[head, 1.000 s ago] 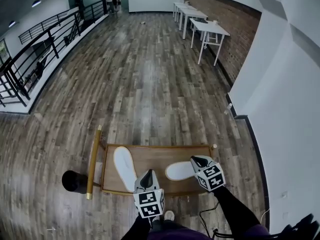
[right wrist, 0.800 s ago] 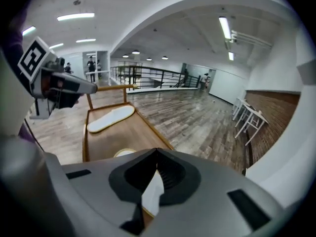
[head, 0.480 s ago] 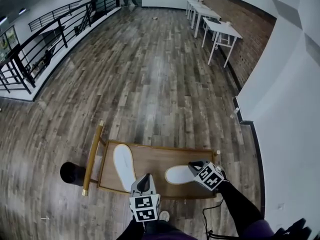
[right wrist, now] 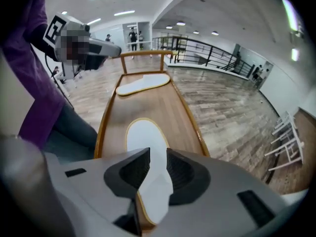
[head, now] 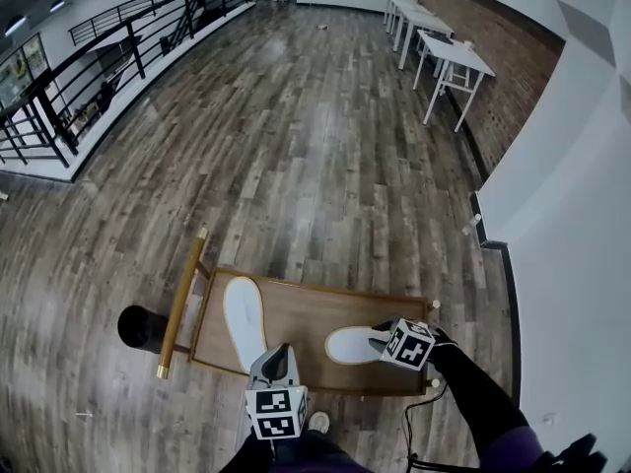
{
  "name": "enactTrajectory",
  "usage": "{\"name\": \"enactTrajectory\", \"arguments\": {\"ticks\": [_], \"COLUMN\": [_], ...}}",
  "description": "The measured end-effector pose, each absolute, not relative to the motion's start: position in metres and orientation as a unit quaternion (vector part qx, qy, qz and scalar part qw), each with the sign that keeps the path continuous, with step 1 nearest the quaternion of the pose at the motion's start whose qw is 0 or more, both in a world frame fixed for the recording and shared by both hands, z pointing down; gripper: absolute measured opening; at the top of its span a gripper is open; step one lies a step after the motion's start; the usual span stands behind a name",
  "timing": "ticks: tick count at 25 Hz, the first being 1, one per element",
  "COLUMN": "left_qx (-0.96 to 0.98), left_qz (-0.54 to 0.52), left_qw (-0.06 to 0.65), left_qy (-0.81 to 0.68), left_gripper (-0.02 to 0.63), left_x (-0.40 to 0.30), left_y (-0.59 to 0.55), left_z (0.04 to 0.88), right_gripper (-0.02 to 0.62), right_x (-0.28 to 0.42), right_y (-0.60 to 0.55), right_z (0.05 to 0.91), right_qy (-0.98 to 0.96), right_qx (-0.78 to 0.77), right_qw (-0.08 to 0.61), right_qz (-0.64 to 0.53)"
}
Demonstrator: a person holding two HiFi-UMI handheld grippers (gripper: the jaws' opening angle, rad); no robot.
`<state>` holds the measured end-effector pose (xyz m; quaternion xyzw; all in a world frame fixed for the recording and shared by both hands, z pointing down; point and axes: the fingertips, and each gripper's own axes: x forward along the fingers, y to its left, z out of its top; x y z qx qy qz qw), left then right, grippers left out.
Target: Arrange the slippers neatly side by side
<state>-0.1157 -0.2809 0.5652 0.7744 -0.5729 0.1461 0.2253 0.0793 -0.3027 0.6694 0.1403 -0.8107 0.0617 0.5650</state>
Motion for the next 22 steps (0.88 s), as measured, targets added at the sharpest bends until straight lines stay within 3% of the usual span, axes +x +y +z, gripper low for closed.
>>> {"name": "enactTrajectory", "arguments": {"ticks": [12,20,22], "left_qx": [0.769,0.764,0.764], "left_qz": [0.158,0.155,0.154], "left_qw": [0.230,0.229,0.229], "left_qy": [-0.575,-0.583,-0.583], "left_gripper": [0.000,0.000,-0.002], "left_x": [-0.124,-0.129,-0.127], "left_y": [-0.273,-0.271,-0.271], "left_z": [0.572,0.573,0.572], "right_gripper": [0.100,0.096,0.021], "right_x": [0.087,0.086,0.087], "right_y": [-0.298,-0.293,-0.292], "right_z": [0.695,0.706,0.706], "right_qy": [-0.729,-0.723,-0.724], "right_qx": [-0.014,-0.017,-0.014], "right_qw": [0.684,0.691,0.690], "right_qz": [-0.003,-0.002,-0.003]}}
